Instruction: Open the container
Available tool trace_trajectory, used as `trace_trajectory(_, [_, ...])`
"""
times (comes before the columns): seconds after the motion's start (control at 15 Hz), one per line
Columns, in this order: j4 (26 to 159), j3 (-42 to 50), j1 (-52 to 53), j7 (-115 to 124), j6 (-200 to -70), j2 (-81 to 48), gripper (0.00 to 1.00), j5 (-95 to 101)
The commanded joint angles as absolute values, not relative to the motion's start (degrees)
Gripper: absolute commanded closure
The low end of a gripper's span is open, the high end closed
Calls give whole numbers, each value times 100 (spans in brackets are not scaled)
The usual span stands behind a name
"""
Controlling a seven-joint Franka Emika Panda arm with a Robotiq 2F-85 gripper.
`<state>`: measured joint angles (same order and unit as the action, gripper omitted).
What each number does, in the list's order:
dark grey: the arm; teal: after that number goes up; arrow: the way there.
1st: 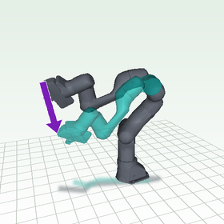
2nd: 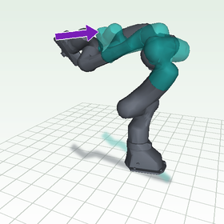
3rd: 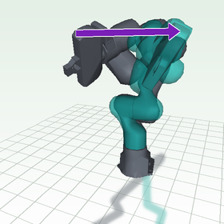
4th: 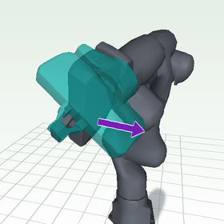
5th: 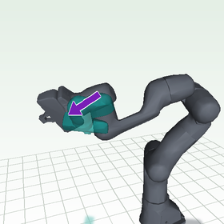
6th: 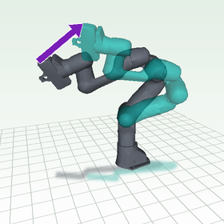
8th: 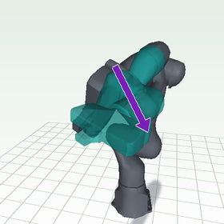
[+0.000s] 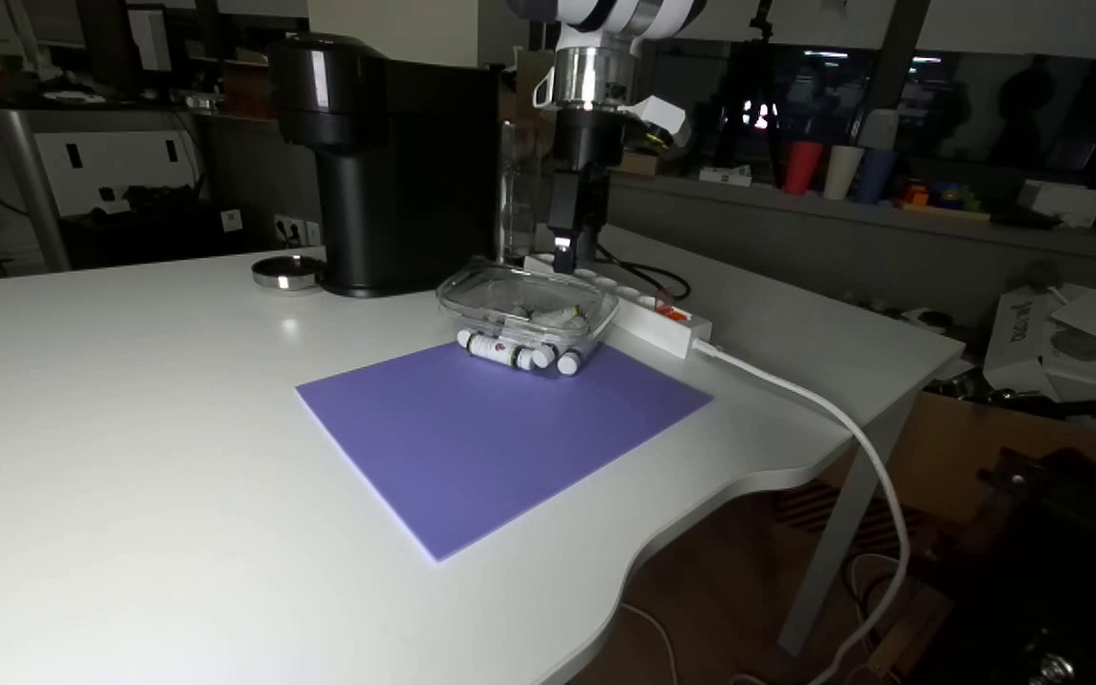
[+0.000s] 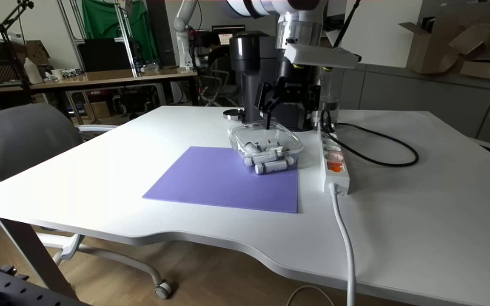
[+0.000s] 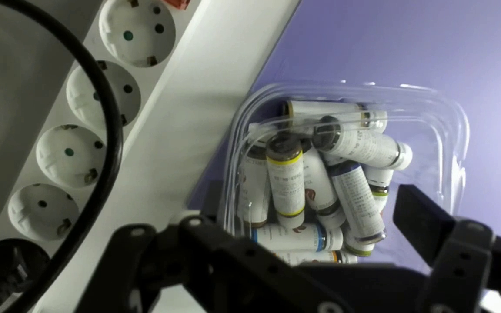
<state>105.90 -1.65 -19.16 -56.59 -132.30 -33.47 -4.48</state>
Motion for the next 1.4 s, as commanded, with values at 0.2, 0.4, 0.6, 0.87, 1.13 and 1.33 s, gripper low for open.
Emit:
trace_trajectory(0.2, [9983,-228,-2071,-6404,-12712,-3769,0,-724])
trace_trajectory(0.4, [9811,-207,-2045,-6465,-12637,-3916,0,-758])
trace_trajectory(0.6, [9678,-200,-2025,-6461,-12655,-4035,0,-744])
trace_trajectory(0.87, [9587,-229,-2005,-6499,-12658,-4114,0,-732])
trace_trajectory(1.13, [9622,-289,-2001,-6535,-12664,-4106,0,-751])
trace_trajectory(1.33, [9713,-341,-1994,-6578,-12737,-4011,0,-777])
